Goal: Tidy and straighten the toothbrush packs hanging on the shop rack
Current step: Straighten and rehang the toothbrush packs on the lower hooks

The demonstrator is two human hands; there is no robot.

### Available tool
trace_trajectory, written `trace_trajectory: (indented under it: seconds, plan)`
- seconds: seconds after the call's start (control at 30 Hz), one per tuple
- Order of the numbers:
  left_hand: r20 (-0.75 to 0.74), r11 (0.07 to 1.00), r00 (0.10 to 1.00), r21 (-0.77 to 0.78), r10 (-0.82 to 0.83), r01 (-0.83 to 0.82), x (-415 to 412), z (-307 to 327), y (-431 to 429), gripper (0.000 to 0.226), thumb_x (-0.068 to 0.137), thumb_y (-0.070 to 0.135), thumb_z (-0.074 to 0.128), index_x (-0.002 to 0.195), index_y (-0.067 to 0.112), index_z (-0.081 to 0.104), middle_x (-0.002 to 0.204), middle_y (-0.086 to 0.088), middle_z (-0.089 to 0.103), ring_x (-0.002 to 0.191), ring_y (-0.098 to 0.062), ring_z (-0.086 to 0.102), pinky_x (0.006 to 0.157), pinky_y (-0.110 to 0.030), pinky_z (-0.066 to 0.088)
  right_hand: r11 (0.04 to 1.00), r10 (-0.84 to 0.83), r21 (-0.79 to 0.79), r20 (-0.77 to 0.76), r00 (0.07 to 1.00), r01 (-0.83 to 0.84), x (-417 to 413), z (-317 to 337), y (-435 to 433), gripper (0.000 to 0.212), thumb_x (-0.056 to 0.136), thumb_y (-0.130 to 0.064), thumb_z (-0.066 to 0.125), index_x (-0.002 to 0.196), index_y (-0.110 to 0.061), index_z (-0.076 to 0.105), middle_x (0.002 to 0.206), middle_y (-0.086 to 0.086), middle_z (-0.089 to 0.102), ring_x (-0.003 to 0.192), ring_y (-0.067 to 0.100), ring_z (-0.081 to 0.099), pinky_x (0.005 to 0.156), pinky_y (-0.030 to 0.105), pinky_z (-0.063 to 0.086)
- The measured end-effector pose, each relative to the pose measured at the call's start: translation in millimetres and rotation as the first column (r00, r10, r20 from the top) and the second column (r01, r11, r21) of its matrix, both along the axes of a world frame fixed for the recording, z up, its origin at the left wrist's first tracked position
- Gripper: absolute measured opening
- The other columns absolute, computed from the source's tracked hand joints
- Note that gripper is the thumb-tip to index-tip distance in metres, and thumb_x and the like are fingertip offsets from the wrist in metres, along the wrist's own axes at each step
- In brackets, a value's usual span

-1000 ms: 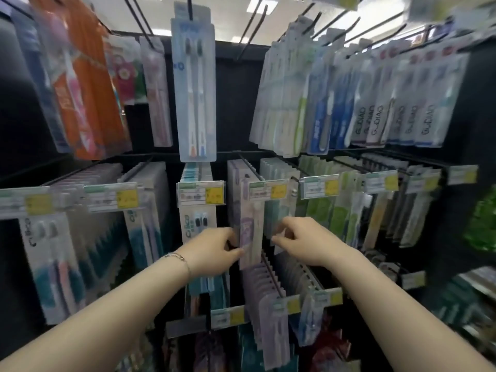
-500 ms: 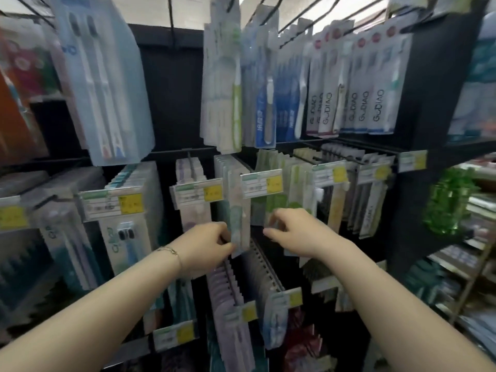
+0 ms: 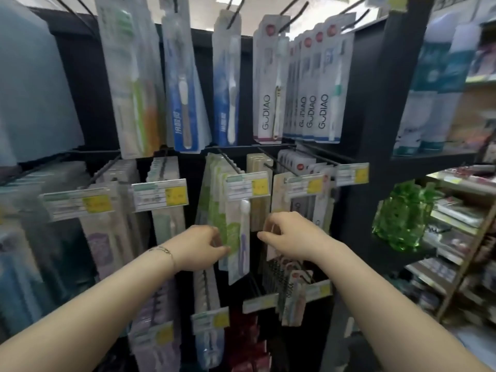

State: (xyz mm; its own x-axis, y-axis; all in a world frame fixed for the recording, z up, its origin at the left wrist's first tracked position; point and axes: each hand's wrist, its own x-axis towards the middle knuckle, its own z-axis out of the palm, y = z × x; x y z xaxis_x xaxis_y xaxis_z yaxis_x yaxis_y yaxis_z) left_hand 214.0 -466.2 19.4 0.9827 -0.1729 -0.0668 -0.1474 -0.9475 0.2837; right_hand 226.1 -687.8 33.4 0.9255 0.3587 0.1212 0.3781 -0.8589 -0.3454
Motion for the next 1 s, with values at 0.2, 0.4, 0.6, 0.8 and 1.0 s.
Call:
trace_trajectory:
  seconds: [0.2,0.4,0.6,0.8,1.0]
  plan:
    - [-0.02,0.999,0.999,0.027,0.027,-0.027,9,-4,-25,0.042,0.093,0.058,0.053,0.105,0.02,0.067,0.105,0.003,0.066,0.095,-0.013,0.063,0.089,-0.032,0.053,1.0,-0.005,0.016,0.011,1.0,0.005,13,-5,-37,0.023,0.094,-0.049,0.053,0.095,-0.026,0.058,0.093,-0.006,0.064,0.083,0.013,0.061,0.072,0.035,0.055]
    - [-0.044,0.997,0.997,0.046,0.058,-0.056,9,-6,-27,0.041,0.094,0.057,0.052,0.105,0.02,0.067,0.107,0.002,0.066,0.097,-0.013,0.062,0.091,-0.033,0.053,0.999,0.0,0.037,0.02,1.0,-0.001,20,-9,-51,0.022,0.094,-0.047,0.053,0.099,-0.027,0.061,0.096,-0.008,0.066,0.085,0.01,0.062,0.077,0.037,0.057]
    - [-0.058,0.995,0.995,0.058,0.086,-0.083,2,-5,-18,0.044,0.095,0.057,0.05,0.116,0.02,0.063,0.112,0.004,0.061,0.099,-0.013,0.059,0.083,-0.026,0.048,0.999,-0.048,0.01,0.016,0.999,0.048,27,-8,-61,0.023,0.097,-0.045,0.052,0.098,-0.023,0.061,0.094,-0.004,0.065,0.082,0.013,0.063,0.075,0.039,0.057]
    - [-0.069,0.992,0.991,0.062,0.112,-0.108,-4,-15,-3,0.042,0.094,0.059,0.051,0.107,0.021,0.064,0.106,0.003,0.063,0.094,-0.013,0.061,0.086,-0.032,0.054,0.995,-0.103,0.019,0.009,0.995,0.103,29,-10,-67,0.024,0.094,-0.048,0.054,0.099,-0.025,0.062,0.097,-0.005,0.065,0.087,0.015,0.063,0.081,0.042,0.057]
    - [-0.067,0.991,0.99,0.049,0.126,-0.123,-19,-16,19,0.041,0.095,0.056,0.051,0.108,0.02,0.064,0.104,0.001,0.065,0.092,-0.014,0.062,0.085,-0.034,0.056,0.998,-0.046,-0.042,0.039,0.998,0.048,15,-7,-33,0.022,0.095,-0.046,0.052,0.097,-0.025,0.06,0.096,-0.003,0.064,0.086,0.017,0.062,0.079,0.042,0.057]
